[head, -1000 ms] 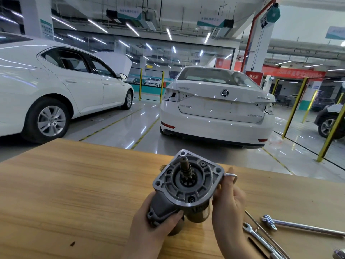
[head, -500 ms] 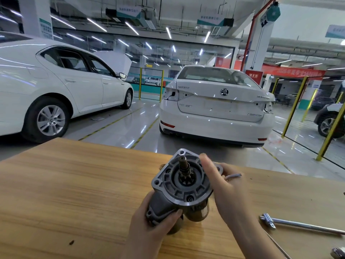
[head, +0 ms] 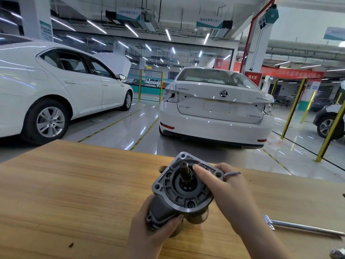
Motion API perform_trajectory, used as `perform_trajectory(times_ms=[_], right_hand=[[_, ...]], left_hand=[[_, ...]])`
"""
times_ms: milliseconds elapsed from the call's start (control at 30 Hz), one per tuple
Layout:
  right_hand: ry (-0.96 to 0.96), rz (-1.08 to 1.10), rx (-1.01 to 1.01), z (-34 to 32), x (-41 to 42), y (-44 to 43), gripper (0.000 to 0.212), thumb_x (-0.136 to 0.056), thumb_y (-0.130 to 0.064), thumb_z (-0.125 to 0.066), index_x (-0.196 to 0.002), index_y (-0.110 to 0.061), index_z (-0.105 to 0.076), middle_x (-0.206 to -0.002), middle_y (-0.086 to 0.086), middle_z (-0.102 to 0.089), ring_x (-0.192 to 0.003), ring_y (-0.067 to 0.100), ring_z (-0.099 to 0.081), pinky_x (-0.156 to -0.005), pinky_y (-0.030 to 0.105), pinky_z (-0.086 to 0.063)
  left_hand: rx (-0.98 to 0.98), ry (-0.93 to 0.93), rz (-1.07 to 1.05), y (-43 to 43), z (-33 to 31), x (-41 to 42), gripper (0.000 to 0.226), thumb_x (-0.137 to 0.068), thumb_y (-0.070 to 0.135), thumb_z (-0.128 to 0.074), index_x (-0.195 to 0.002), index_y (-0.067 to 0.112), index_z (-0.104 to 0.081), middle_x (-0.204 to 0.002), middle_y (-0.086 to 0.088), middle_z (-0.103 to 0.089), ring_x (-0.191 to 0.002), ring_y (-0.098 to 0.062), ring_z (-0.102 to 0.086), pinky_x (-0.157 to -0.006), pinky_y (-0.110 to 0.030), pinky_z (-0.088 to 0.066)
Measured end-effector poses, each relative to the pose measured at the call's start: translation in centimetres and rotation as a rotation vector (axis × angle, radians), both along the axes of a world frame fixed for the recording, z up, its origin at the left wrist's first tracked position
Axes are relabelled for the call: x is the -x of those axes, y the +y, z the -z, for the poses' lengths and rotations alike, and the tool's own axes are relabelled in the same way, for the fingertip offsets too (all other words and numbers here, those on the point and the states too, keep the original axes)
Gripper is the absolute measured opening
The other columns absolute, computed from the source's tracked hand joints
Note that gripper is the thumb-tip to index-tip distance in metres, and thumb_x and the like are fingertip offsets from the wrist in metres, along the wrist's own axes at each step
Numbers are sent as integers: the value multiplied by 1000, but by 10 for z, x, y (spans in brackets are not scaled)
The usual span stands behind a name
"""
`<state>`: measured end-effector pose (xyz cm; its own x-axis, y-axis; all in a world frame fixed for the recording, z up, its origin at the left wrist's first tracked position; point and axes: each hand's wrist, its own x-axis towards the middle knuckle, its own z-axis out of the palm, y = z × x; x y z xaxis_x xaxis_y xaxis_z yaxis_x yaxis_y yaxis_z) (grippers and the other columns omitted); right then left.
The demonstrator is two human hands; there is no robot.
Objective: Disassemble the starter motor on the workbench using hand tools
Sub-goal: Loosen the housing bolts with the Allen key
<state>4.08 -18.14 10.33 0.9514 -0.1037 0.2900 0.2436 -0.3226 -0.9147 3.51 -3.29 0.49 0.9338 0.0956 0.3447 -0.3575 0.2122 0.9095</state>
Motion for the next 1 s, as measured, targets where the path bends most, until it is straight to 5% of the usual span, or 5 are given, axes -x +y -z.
perform_trajectory(times_ms=[267, 567, 767, 900, 1000], right_hand=[[-49, 61, 129, -3, -3, -9, 34, -73, -44, -60, -57, -15, -50, -39, -12, -47, -39, 1, -42, -37, 13, -31], [21, -21, 4, -7, 2, -18, 53, -87, -50, -48, -80, -1, -65, -69, 9, -67, -65, 16, -61, -59, 29, -39], [-247, 59, -145, 30, 21, 1, 30, -91, -54, -34, -87, -50, -64, -66, -18, -65, -57, -7, -55, -52, 7, -37], [-277, 122, -224, 52, 22, 10, 34, -83, -51, -34, -105, -45, -60, -91, -5, -69, -69, 11, -49, -67, 34, -39], [-275, 128, -304, 49, 26, 19, 33, -80, -57, -37, -100, -46, -60, -73, -6, -66, -56, 0, -51, -53, 19, -42]], left_hand=[[-21, -8, 2, -1, -2, 3, 64, -32, 30, -79, -94, 20, -64, -88, 8, -73, -75, -6, -68, -60, -12, -51], [-59, 7, -28, -1, 1, 2, 52, -45, 12, -78, -93, 23, -63, -85, 16, -72, -72, -1, -67, -59, -9, -49], [-22, 49, -40, -1, 2, 0, 55, -41, 17, -79, -93, 25, -62, -83, 18, -72, -72, -1, -67, -58, -9, -49], [16, 84, -33, -1, 4, -1, 54, -41, 11, -78, -91, 27, -61, -79, 21, -71, -72, 1, -67, -57, -8, -49], [-7, 63, -28, 0, 2, 2, 59, -37, 18, -83, -92, 26, -63, -83, 14, -72, -72, -4, -68, -58, -11, -51]])
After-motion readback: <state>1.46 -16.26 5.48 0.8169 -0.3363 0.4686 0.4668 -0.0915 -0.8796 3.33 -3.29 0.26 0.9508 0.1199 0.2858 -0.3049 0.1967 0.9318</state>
